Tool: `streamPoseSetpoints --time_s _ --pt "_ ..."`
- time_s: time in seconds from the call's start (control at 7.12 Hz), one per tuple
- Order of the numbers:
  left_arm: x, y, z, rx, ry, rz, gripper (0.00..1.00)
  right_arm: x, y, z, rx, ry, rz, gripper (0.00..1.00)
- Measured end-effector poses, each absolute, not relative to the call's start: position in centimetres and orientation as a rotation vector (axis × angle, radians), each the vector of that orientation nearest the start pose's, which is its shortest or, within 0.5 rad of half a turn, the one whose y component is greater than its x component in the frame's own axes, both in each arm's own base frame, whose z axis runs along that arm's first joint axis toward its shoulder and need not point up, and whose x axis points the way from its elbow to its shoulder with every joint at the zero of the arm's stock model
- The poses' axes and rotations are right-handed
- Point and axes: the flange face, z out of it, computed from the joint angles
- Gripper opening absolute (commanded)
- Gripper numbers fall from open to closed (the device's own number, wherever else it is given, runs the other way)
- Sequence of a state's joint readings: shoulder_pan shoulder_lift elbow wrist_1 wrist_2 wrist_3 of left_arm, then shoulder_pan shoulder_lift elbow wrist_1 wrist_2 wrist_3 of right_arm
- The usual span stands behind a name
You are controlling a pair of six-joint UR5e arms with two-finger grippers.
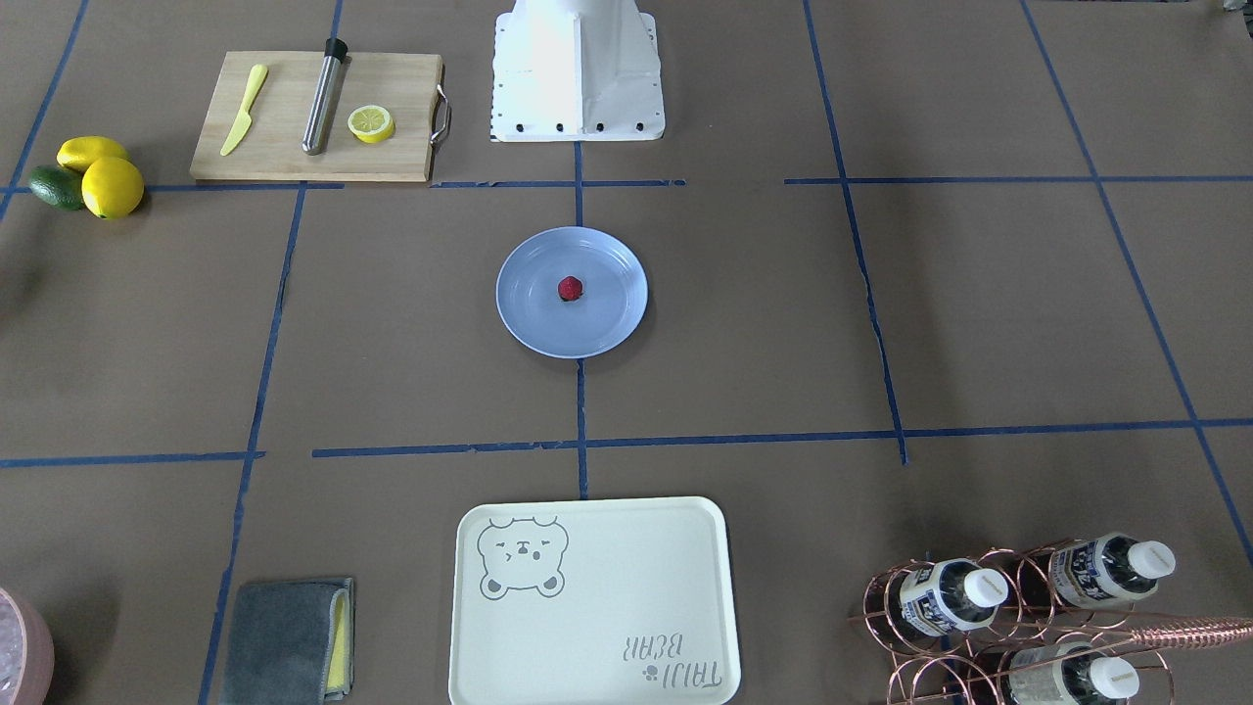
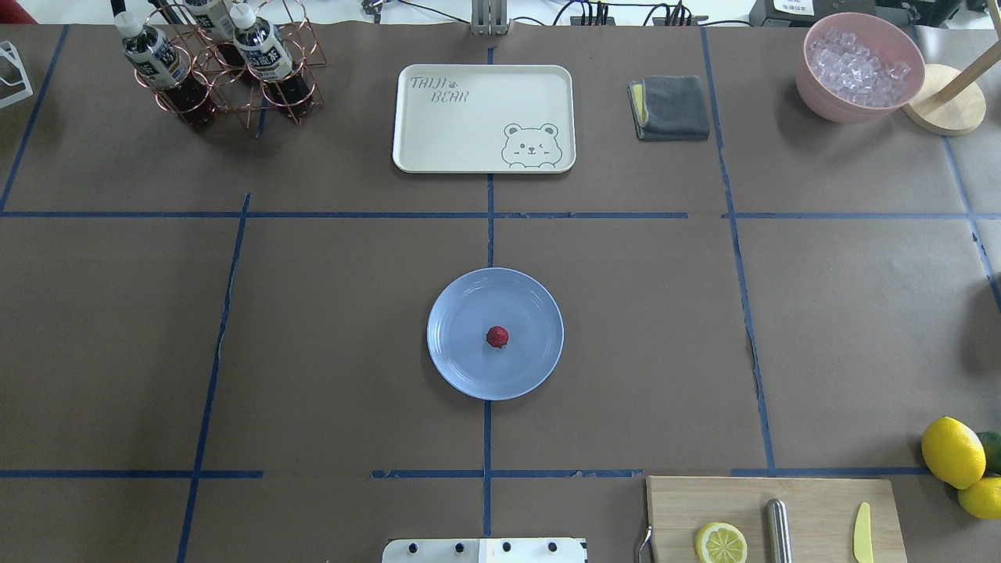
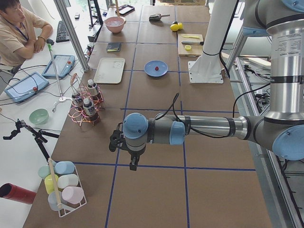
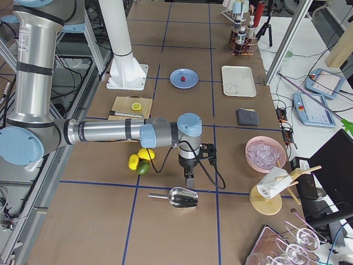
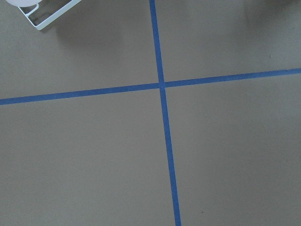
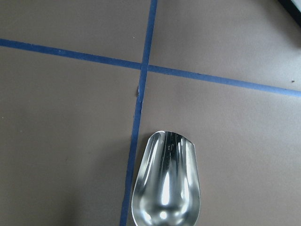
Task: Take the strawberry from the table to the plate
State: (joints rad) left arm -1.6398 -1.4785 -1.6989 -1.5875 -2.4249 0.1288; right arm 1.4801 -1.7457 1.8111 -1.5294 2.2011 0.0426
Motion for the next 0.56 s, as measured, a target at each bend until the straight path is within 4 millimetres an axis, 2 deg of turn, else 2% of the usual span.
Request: streamPoseSetpoints --time_s 0.28,0.56 --pt "-8.95 -45.13 63.08 0.135 0.846 0.079 1.0 4.4 -42.21 62.75 0.047 -0.712 -0.04 1.0" --pt "-8.93 -45.18 63.0 0.138 0.85 0.081 1.0 4.68 -42.28 62.65 0.052 -0.719 -0.033 1.0"
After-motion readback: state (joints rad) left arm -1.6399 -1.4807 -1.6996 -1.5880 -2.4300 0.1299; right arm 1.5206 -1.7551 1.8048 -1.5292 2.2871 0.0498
